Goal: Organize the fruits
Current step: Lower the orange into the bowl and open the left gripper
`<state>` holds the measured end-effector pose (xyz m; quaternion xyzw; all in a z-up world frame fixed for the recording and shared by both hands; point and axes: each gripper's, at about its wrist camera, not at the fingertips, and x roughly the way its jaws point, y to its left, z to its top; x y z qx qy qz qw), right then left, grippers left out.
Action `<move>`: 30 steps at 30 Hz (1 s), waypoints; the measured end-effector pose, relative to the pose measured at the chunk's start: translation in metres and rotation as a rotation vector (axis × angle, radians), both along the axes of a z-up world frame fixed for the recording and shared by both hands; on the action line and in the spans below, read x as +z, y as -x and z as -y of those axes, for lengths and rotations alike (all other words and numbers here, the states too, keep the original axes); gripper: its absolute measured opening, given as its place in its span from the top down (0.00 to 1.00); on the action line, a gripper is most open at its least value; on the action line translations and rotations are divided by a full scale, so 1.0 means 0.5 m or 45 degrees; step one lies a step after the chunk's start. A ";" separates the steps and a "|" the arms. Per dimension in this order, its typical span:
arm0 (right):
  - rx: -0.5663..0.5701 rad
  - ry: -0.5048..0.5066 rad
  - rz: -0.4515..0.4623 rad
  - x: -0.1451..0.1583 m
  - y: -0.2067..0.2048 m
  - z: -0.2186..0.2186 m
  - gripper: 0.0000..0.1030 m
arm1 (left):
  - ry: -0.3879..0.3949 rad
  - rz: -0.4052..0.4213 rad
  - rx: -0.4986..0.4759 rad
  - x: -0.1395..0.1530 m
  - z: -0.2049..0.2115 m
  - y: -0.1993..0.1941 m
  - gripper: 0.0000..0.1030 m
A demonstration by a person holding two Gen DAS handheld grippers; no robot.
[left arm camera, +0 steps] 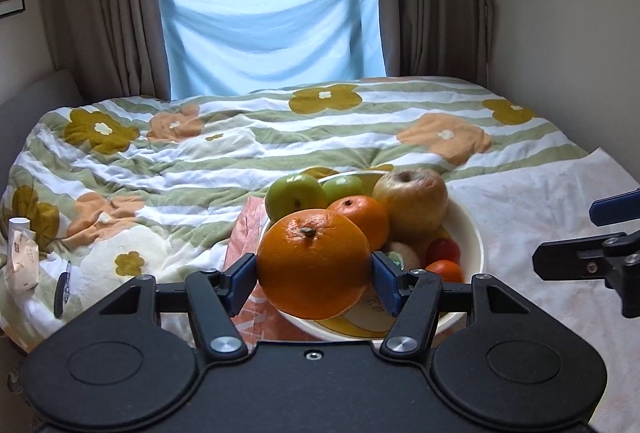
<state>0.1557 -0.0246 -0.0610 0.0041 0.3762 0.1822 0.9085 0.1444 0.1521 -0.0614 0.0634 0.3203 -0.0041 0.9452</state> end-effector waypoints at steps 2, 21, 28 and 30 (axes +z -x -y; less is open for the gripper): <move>-0.016 0.000 -0.013 -0.011 -0.003 -0.007 0.00 | -0.006 -0.013 -0.018 -0.011 -0.005 -0.008 0.36; -0.166 -0.010 0.002 -0.006 0.007 0.003 0.00 | -0.081 0.017 -0.132 -0.011 -0.006 -0.006 0.01; -0.136 -0.008 0.067 0.059 0.047 0.039 0.00 | -0.034 0.049 -0.097 0.074 0.017 0.065 0.01; -0.130 -0.008 0.091 0.084 0.062 0.052 0.00 | -0.017 0.056 -0.087 0.102 0.030 0.088 0.01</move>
